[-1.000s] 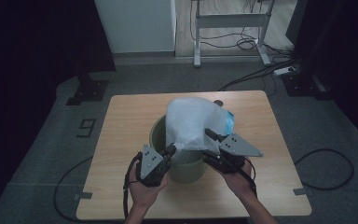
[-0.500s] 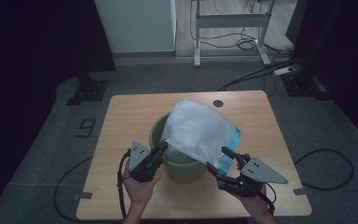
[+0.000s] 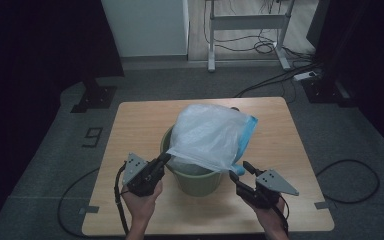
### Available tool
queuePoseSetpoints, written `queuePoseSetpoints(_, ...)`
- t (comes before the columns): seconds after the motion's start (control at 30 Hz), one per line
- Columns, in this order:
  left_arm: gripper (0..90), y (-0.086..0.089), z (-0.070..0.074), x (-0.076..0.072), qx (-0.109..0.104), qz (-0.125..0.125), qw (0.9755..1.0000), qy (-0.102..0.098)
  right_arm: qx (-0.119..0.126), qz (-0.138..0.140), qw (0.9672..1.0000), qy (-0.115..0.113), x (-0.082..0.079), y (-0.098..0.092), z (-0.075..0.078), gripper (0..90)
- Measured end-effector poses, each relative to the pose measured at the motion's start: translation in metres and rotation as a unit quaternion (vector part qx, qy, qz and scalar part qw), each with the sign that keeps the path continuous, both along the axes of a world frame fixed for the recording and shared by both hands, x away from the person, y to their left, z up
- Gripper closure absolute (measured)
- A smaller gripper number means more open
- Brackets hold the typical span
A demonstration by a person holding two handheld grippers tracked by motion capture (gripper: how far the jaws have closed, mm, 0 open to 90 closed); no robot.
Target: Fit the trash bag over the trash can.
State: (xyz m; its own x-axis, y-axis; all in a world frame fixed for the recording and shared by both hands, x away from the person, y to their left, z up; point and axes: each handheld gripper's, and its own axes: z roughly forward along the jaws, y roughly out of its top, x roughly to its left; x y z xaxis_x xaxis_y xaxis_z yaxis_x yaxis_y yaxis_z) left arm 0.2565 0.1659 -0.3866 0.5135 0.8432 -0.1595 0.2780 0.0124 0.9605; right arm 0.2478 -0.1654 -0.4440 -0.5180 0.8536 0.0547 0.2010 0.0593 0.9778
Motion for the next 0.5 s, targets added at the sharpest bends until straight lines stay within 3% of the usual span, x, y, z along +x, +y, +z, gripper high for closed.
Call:
queuePoseSetpoints(0.1, 89.8, 0.004, -0.001, -0.001, -0.004, 0.0, 1.0, 0.001, 0.013, 0.004, 0.9999, -0.006, 0.002, -0.001, 0.001, 60.8)
queuePoseSetpoints(0.13, 89.8, 0.005, -0.001, -0.001, -0.006, 0.0, 1.0, 0.001, 0.013, 0.004, 0.9998, -0.012, 0.002, 0.0, 0.002, 60.8)
queuePoseSetpoints(0.37, 89.8, 0.014, -0.004, 0.003, -0.023, 0.003, 0.9997, 0.006, 0.004, -0.001, 0.9997, -0.024, -0.005, -0.001, 0.001, 47.4)
queuePoseSetpoints(0.5, 89.8, 0.019, -0.007, 0.006, -0.035, 0.008, 0.9993, 0.011, 0.002, -0.003, 1.0, -0.007, -0.003, -0.003, -0.008, 39.2)
